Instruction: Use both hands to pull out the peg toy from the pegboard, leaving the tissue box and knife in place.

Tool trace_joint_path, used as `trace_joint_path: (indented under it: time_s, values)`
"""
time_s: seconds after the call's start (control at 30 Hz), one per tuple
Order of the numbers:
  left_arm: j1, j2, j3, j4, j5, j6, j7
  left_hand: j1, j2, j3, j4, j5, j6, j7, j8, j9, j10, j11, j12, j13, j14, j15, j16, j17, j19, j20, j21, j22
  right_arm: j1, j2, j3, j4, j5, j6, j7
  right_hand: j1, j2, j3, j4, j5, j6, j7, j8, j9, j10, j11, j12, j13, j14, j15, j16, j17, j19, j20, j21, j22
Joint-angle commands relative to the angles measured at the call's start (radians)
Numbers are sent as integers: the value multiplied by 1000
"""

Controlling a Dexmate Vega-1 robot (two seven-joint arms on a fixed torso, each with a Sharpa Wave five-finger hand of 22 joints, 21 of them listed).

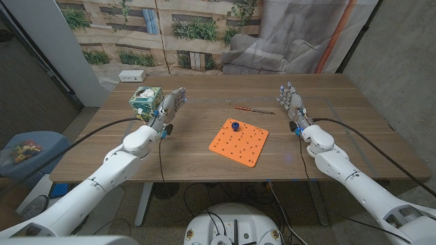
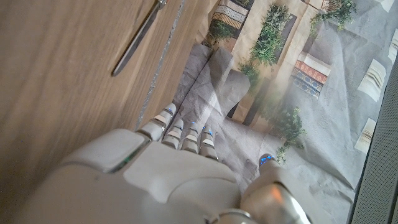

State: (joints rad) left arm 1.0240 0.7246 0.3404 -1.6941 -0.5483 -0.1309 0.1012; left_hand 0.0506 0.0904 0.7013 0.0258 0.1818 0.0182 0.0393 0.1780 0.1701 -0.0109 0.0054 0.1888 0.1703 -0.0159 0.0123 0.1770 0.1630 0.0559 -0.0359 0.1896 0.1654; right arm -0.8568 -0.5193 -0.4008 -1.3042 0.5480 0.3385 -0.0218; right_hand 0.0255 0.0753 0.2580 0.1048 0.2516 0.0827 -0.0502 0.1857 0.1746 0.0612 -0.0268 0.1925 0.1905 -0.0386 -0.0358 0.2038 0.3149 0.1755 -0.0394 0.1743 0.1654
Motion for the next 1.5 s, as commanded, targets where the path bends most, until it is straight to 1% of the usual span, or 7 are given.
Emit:
trace_joint_path:
  time_s: [0.03, 0.1, 0.33, 0.57, 0.8, 1.13, 1.5]
  values:
    - [75, 109, -21, -175, 90, 87, 63, 12, 61, 3, -9, 2, 13, 4, 9, 1, 8, 0, 7, 2, 6, -7, 2, 1, 10, -35, 6, 3, 4, 11, 0, 36, -2, 48, 21, -3, 7, 3, 8, 4, 11, 3, 4, 2, 3, 3, 5, 2, 0, -37, 4, -1, 2, -23, 8, 2]
    - [86, 121, -26, -198, 105, 92, 73, 13, 62, 3, -11, 1, 16, 3, 10, 1, 10, -2, 7, 2, 8, -11, 2, 1, 10, -35, 5, 3, 6, 13, 1, 42, -3, 55, 22, -3, 7, 3, 8, 4, 11, 3, 4, 2, 3, 4, 5, 2, 0, -37, 4, -1, 2, -23, 8, 2]
    - [117, 203, -55, -286, 145, 149, 64, 20, 67, 9, -21, 1, 35, -1, 12, 2, 26, -10, 10, 2, 22, -21, 4, 1, 19, -39, 6, 3, 10, 18, 1, 62, -3, 72, 30, -1, 8, 4, 8, 5, 14, 4, 5, 2, 4, 2, 5, 1, 1, -36, 4, -4, 3, -24, 9, 2]
    - [118, 289, -56, -363, 237, 215, 44, 21, 76, 15, -21, 2, 56, -5, 15, 2, 46, -19, 13, 3, 41, -28, 7, 3, 37, -44, 10, 3, 30, 33, -2, 106, 2, 92, 53, 0, 9, 4, 8, 6, 14, 5, 4, 1, 6, 2, 5, 1, 2, -36, 4, -6, 4, -25, 10, 1]
    - [115, 310, -23, -409, 354, 234, 56, 14, 79, 16, -12, 1, 64, -13, 15, 3, 51, -27, 12, 3, 44, -38, 7, 7, 48, -48, 12, 4, 55, 55, -5, 165, 3, 127, 74, 2, 10, 5, 8, 7, 14, 4, 3, 1, 6, 2, 5, 0, 3, -36, 4, -9, 3, -25, 10, 1]
    - [139, 416, -25, -511, 527, 313, 32, 6, 91, 21, 5, 2, 70, -25, 12, 3, 56, -38, 10, 4, 53, -49, 8, 9, 52, -58, 10, 4, 78, 57, -6, 201, 5, 130, 89, 2, 10, 5, 9, 7, 14, 5, 3, 1, 6, 3, 4, 0, 3, -34, 3, -12, 3, -25, 10, 1]
    - [144, 452, 16, -564, 730, 345, 14, -13, 87, 17, 38, 0, 76, -44, 9, 4, 63, -51, 8, 4, 57, -69, 9, 13, 54, -84, 8, 5, 89, 60, -7, 230, 0, 139, 91, 2, 10, 5, 10, 7, 14, 6, 2, 1, 7, 2, 4, 0, 4, -35, 4, -14, 3, -25, 11, 1]
